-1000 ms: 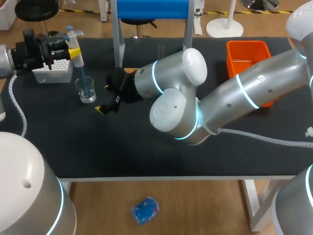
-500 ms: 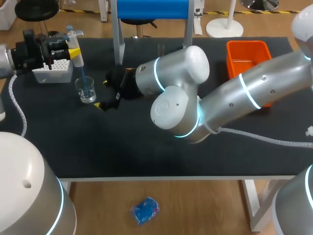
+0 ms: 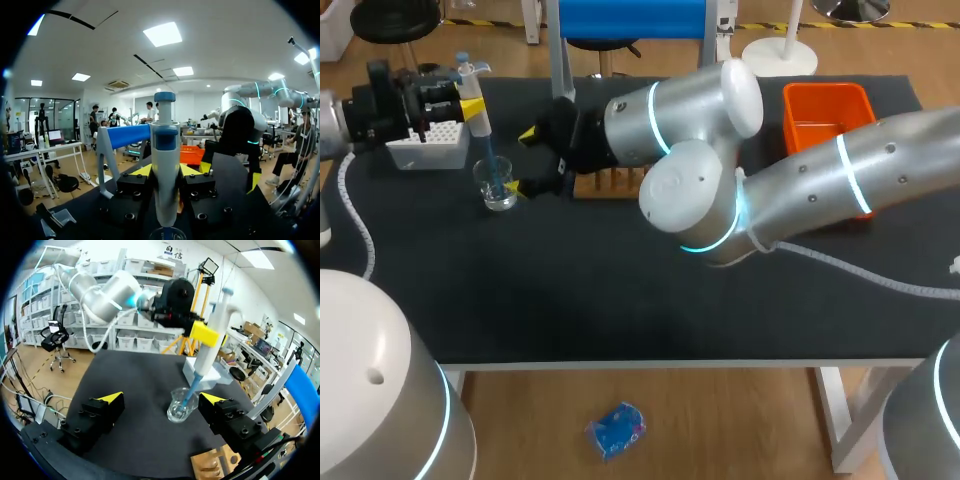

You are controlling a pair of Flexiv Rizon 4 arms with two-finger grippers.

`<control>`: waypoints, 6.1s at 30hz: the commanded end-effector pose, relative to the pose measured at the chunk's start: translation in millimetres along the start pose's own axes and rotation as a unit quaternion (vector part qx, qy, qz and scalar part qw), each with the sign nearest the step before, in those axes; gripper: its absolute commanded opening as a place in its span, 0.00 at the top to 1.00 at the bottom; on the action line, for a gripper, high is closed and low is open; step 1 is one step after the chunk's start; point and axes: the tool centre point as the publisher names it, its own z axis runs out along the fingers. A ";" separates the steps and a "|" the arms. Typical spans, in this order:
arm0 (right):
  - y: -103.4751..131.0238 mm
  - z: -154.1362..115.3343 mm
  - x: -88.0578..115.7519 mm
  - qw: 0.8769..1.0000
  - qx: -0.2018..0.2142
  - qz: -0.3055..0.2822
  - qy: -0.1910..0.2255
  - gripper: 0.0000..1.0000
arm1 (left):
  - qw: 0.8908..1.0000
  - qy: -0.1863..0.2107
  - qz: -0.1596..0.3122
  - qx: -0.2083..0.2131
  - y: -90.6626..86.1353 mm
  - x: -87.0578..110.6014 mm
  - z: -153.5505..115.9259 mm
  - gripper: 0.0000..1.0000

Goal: Invert the test tube, pick up the pipette, mount the tip to pipette, aspirate from beaker and dispense into the tube, eject the tip, return the pipette, and cap with the stopper.

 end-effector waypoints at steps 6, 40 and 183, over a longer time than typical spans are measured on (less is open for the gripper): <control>27.3 -77.1 -16.2 0.994 0.030 -0.006 0.108 0.00 | 1.000 0.001 0.000 0.001 0.2 -0.7 -0.6 1.00; 64.1 -82.8 -94.2 0.976 0.067 -0.090 0.187 0.00 | 1.000 0.001 0.000 0.001 0.2 -0.7 -0.6 1.00; 150.1 4.0 -91.2 0.966 -0.067 -0.024 0.249 1.00 | 1.000 0.001 0.000 0.001 0.2 -0.7 -0.6 1.00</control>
